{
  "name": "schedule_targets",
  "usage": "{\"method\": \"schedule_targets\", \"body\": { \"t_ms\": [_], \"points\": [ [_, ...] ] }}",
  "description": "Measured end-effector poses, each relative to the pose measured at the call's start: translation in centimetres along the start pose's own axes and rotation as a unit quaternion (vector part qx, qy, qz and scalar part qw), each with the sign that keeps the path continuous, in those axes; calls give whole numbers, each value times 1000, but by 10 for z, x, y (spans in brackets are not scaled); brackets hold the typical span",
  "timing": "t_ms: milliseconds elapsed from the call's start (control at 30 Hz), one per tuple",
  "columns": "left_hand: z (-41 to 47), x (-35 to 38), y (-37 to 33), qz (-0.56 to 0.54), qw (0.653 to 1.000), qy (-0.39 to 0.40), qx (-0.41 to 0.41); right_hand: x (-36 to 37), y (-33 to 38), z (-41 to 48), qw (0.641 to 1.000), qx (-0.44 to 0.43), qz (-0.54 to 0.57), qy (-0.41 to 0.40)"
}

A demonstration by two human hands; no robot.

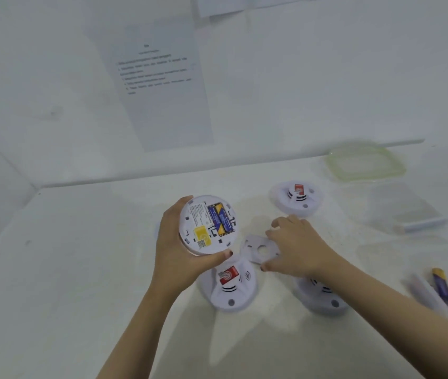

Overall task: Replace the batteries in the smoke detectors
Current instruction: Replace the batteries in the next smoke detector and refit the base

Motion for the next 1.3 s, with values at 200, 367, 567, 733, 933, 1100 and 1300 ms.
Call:
{"method": "schedule_targets", "body": {
  "t_ms": [200,367,567,733,933,1100,1300],
  "points": [
    [1,-16,19,6,1000,14,-22,6,0,6,1000,24,-17,-8],
    [2,-20,24,-33,998,40,-31,1,-11,2,992,79,55,-81],
    [5,-21,20,-54,996,69,-19,-20,-6,-4,919,71,327,-209],
    [8,-22,14,-79,993,88,1,-56,35,-11,879,-62,353,-315],
    [6,-22,-4,-74,991,102,41,-75,69,-5,921,-157,198,-296],
    [6,-24,-7,-68,990,114,48,-77,73,1,931,-158,181,-273],
    [6,-25,-7,-65,989,128,48,-83,75,2,928,-168,197,-267]
  ]
}}
Point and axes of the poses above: each hand's wrist, its own z-axis towards the middle knuckle, its own x-axis out of the palm, y = z × x, the point moved 6 cm from there along z, towards the middle knuckle, and after that the axes turned 13 degrees about -x, right-handed, at the moved point
